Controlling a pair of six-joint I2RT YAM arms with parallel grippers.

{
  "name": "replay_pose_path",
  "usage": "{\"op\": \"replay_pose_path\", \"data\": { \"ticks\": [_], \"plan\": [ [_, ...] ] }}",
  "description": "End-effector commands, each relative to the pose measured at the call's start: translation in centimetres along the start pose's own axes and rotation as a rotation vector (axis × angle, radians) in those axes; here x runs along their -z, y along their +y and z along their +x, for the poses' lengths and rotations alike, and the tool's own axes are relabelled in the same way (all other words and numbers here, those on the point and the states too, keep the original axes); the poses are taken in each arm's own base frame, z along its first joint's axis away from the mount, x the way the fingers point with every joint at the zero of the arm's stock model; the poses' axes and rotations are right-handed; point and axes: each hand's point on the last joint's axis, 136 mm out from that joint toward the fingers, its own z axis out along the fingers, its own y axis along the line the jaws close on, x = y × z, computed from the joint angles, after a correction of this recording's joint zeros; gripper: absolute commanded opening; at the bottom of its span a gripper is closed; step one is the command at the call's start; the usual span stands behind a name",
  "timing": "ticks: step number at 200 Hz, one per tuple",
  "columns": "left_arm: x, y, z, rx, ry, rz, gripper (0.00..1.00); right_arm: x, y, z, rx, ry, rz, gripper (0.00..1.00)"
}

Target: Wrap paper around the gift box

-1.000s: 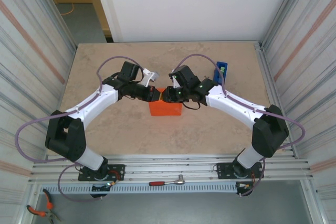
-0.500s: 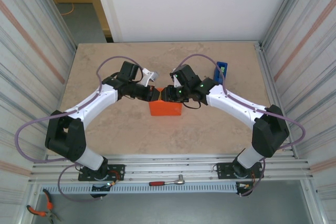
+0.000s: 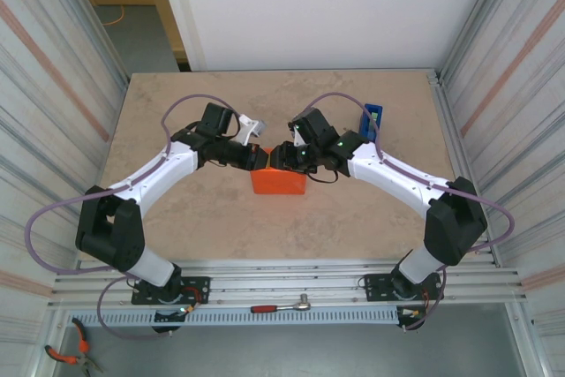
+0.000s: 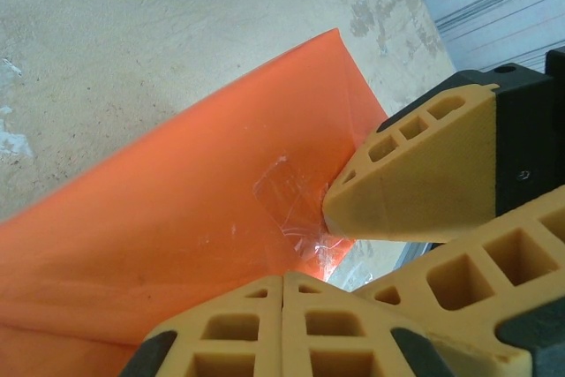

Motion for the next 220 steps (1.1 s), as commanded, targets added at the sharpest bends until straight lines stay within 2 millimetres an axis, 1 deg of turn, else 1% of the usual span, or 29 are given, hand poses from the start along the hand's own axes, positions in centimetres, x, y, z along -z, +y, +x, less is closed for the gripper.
{"op": "replay_pose_path", "data": {
  "ticks": [1,36,91,129,154,164,170,190,197,206,220],
  "plan": [
    [-0.8,1.5,2.4,0.025,0.073,-0.049,0.0,0.2,-1.6,1.5,-0.062,0.054,0.066,0.45],
    [-0.8,1.6,2.4,0.026,0.074,-0.051,0.0,0.2,-1.6,1.1,-0.097,0.048,0.047,0.46],
    [-0.8,1.6,2.4,0.026,0.075,-0.049,0.0,0.2,-2.0,0.8,-0.131,0.043,0.031,0.51],
    [-0.8,1.6,2.4,0.024,0.074,-0.05,0.0,1.2,-1.6,0.3,-0.125,0.021,0.001,0.56],
    [-0.9,1.6,2.4,0.026,0.075,-0.049,0.0,2.4,-0.7,-0.2,-0.11,-0.008,-0.048,0.55],
    [-0.9,1.6,2.4,0.026,0.074,-0.05,0.0,2.9,-0.3,-0.4,-0.102,-0.026,-0.072,0.53],
    [-0.8,1.6,2.4,0.025,0.074,-0.049,0.0,3.1,0.0,-0.6,-0.098,-0.033,-0.088,0.49],
    [-0.8,1.6,2.4,0.025,0.073,-0.049,0.0,3.5,0.7,-0.9,-0.087,-0.042,-0.124,0.3],
    [-0.9,1.6,2.5,0.026,0.074,-0.049,0.0,3.3,0.7,-1.0,-0.087,-0.039,-0.13,0.26],
    [-0.9,1.6,2.5,0.027,0.075,-0.047,0.0,3.1,0.8,-1.1,-0.089,-0.035,-0.144,0.16],
    [-0.9,1.6,2.5,0.025,0.074,-0.047,0.0,2.6,0.9,-1.4,-0.097,-0.026,-0.16,0.07]
  ]
}}
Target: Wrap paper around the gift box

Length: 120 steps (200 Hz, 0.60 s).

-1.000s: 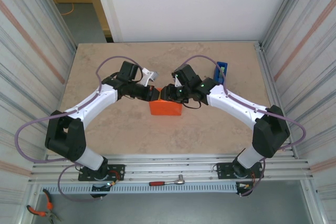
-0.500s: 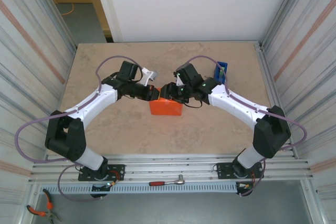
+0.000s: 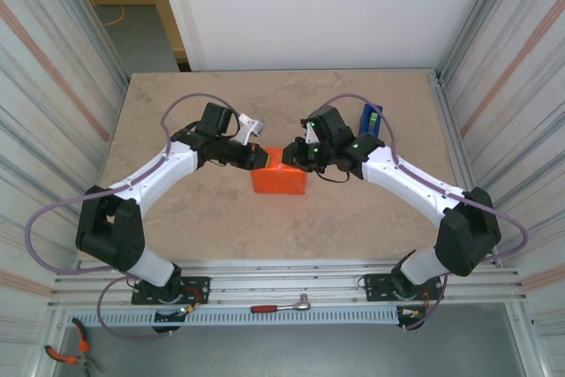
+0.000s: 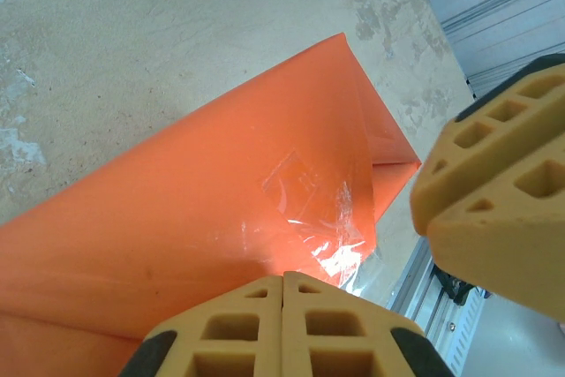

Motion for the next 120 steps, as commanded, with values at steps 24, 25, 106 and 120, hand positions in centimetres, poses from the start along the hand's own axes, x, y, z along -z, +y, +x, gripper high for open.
{"op": "replay_pose_path", "data": {
  "ticks": [24,25,106,120],
  "plan": [
    [-0.9,1.3,2.7,0.043,0.082,-0.038,0.0,-0.9,1.2,-0.8,-0.012,0.014,-0.083,0.02],
    [-0.9,1.3,2.7,0.043,0.083,-0.038,0.0,-0.9,1.2,-0.8,-0.012,0.014,-0.083,0.02],
    [-1.0,1.4,2.8,0.049,0.083,-0.036,0.0,-2.5,0.6,-3.4,-0.038,0.003,-0.125,0.0],
    [-1.1,1.4,2.8,0.048,0.084,-0.035,0.0,-2.7,0.6,-3.5,-0.039,0.007,-0.127,0.0]
  ]
}}
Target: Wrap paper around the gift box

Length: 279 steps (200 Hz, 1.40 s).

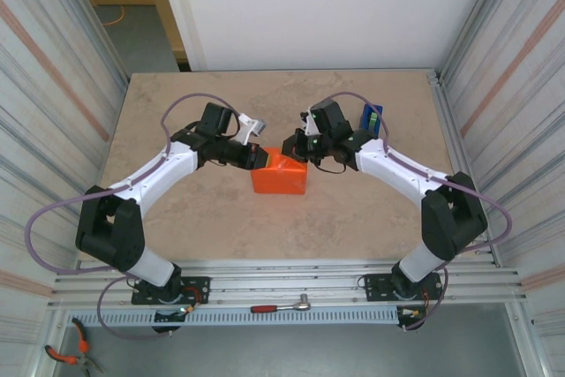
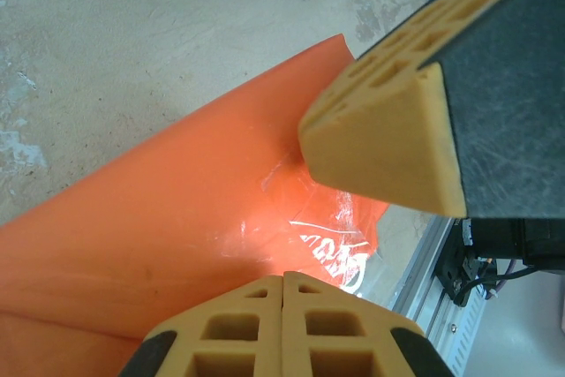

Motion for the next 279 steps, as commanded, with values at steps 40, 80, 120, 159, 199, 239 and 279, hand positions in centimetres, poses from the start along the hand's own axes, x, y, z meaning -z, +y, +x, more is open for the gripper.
{"op": "replay_pose_path", "data": {
  "ticks": [40,80,120,159,199,239,279],
  "plan": [
    [-1.1,1.4,2.9,0.049,0.088,-0.034,0.0,-0.9,1.2,-0.6,0.012,0.029,-0.05,0.0],
    [-1.1,1.4,2.9,0.052,0.089,-0.032,0.0,-1.6,0.1,0.5,0.006,0.085,-0.027,0.0],
    [-1.0,1.4,2.9,0.05,0.086,-0.034,0.0,-1.3,-0.6,1.9,0.038,0.145,0.003,0.0],
    [-1.0,1.4,2.8,0.051,0.086,-0.036,0.0,-0.9,-0.3,3.2,0.105,0.189,0.03,0.0],
    [-1.0,1.4,2.9,0.051,0.088,-0.035,0.0,-0.8,-0.2,4.3,0.125,0.197,0.035,0.0],
    [-1.0,1.3,2.8,0.048,0.086,-0.036,0.0,-0.6,0.0,5.1,0.13,0.192,0.036,0.0],
    [-1.0,1.4,2.9,0.048,0.087,-0.036,0.0,-0.2,0.0,5.7,0.136,0.181,0.043,0.0]
  ]
}}
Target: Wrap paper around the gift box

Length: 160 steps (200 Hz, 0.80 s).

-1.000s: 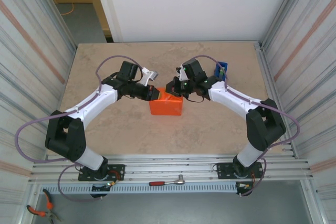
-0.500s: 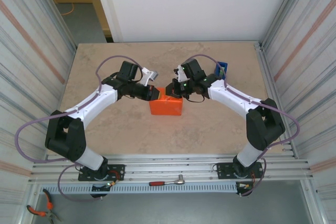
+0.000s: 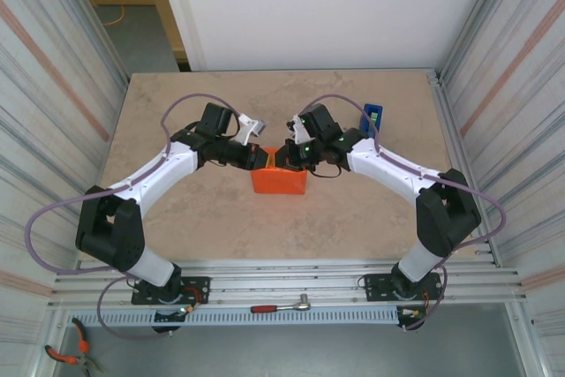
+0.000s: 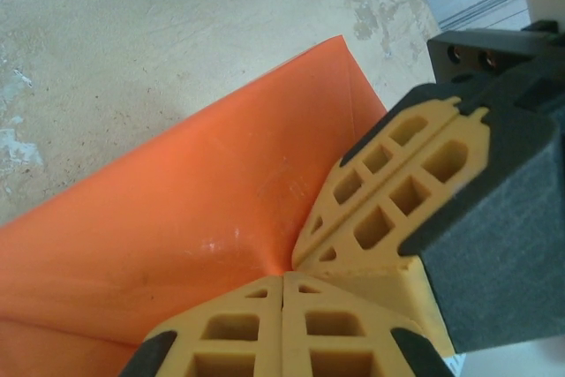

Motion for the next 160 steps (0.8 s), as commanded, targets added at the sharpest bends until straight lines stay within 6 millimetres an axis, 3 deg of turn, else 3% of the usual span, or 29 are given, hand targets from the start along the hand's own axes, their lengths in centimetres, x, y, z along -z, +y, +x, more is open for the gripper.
{"op": "replay_pose_path", "data": {
  "ticks": [1,64,160],
  "plan": [
    [-1.0,1.4,2.8,0.047,0.085,-0.041,0.0,0.7,-0.2,2.1,0.001,0.036,0.022,0.0],
    [-0.9,1.4,2.7,0.046,0.084,-0.04,0.0,0.8,-1.4,3.1,-0.019,0.013,0.044,0.0],
    [-0.7,0.8,2.5,0.053,0.07,-0.018,0.0,-1.6,-4.5,3.3,0.028,-0.132,0.139,0.0]
  ]
}}
